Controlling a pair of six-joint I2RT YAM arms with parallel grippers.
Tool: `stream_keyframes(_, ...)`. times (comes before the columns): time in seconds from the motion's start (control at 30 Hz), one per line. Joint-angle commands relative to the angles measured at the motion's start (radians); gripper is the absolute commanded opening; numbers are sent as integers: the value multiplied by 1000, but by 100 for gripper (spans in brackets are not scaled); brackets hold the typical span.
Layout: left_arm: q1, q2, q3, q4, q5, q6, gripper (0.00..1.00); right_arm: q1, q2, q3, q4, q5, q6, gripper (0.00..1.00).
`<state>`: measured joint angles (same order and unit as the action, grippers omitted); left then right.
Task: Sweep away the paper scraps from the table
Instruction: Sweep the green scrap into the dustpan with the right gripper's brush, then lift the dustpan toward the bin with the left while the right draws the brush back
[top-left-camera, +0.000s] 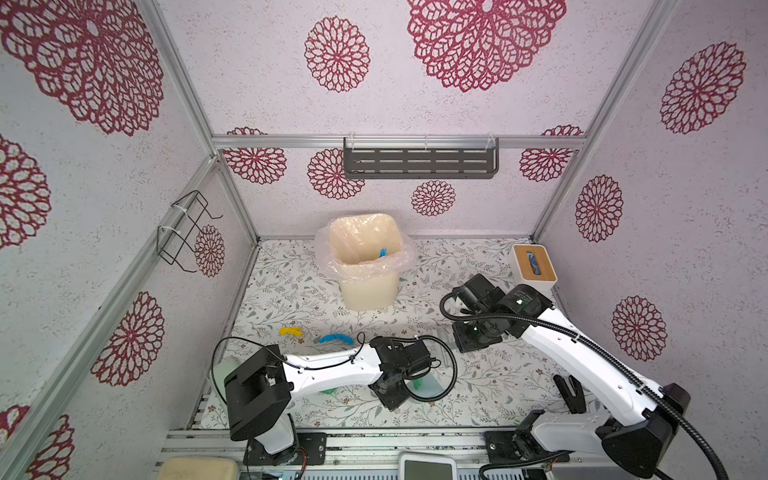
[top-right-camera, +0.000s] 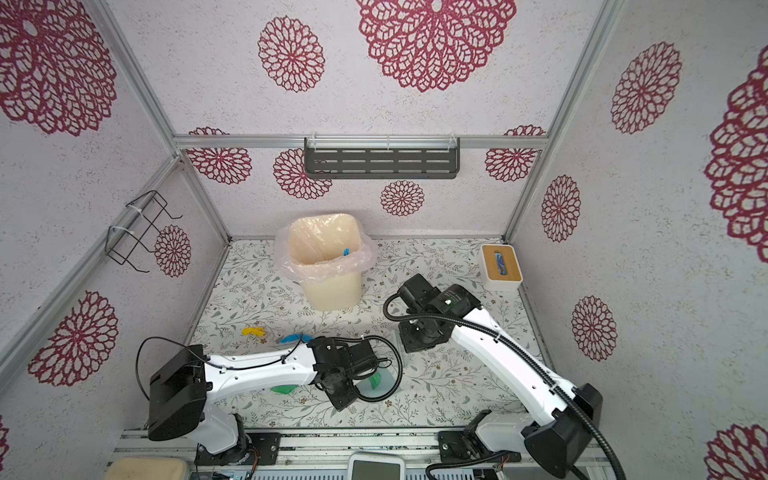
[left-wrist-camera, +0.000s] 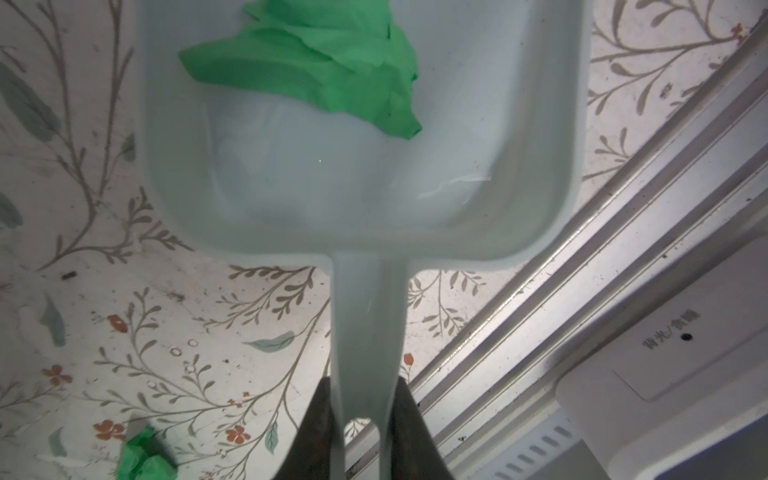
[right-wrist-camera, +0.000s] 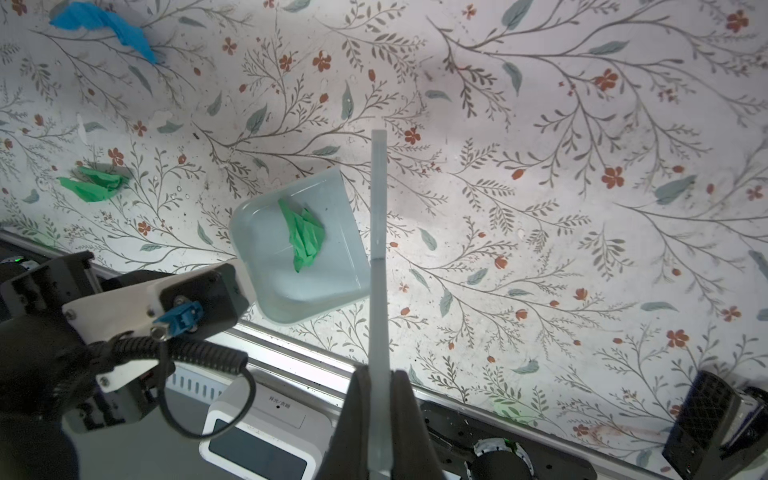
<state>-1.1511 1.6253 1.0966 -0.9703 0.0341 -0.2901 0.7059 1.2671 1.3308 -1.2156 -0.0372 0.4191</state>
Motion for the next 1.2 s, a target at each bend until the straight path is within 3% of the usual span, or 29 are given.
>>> stream_keyframes(0.0, 7, -49, 12, 17, -33, 13, 0, -35, -50, 2, -41, 34, -12, 0)
stream_keyframes(0.3, 0, -175, 21, 59, -105, 11, 0, -157, -163, -65, -4, 9, -29, 0)
stream_keyframes(0.87, 8, -351, 298, -217, -253, 1, 0, -314, -254, -192, 86, -94, -80, 0)
stream_keyframes(1.17, 147, -384, 529, -418, -267, 11, 0, -370, -253, -189, 93, -127, -118, 0)
